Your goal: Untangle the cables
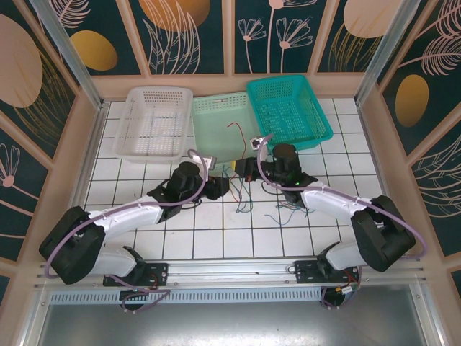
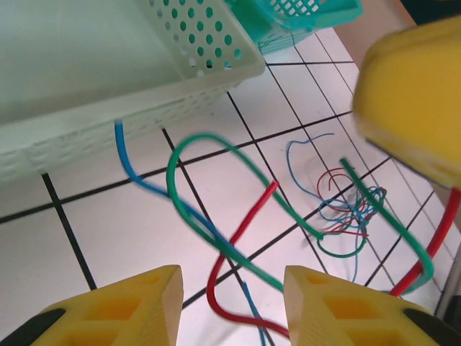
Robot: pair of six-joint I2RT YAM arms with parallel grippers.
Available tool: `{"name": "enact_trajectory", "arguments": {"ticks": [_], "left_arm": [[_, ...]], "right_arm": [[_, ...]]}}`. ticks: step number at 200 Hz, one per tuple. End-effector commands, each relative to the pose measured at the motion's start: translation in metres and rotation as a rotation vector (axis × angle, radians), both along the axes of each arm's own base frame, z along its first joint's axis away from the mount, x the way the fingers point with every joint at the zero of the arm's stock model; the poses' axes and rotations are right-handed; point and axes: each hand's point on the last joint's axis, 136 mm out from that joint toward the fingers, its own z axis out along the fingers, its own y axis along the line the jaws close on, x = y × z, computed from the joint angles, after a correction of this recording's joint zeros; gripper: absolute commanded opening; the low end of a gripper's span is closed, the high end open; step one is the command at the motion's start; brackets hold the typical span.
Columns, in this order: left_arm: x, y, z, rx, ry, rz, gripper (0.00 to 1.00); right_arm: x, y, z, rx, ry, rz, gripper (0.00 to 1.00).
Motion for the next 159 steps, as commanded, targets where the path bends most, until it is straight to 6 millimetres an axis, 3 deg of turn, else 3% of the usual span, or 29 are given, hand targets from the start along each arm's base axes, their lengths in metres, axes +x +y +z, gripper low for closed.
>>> {"name": "enact_trajectory", "arguments": {"ticks": [1,49,98,159], "left_arm": [[-0.004,-0.009,0.007,-0.084,0.027,-0.009,0.41],[-0.005,-0.012,0.010,-0.185,0.063,0.020,0.44],[-0.004,-0.023,0.017,-0.278,0.089,0.007,0.44],[-0.007,-0.020,-0.001,-0.244,0.144,0.024,0.33]], "right_arm": [[0.006,-0.008,0.021,0.024,-0.104,-0.051,0.00],[0.005,-0.016,0.026,0.023,-0.161,-0.090,0.00],[0.000,-0.008,0.025,0.006,-0.197,-0.086,0.00],[0.004,-0.009,0.031,0.006,-0.237,-0.138,0.00]]}}
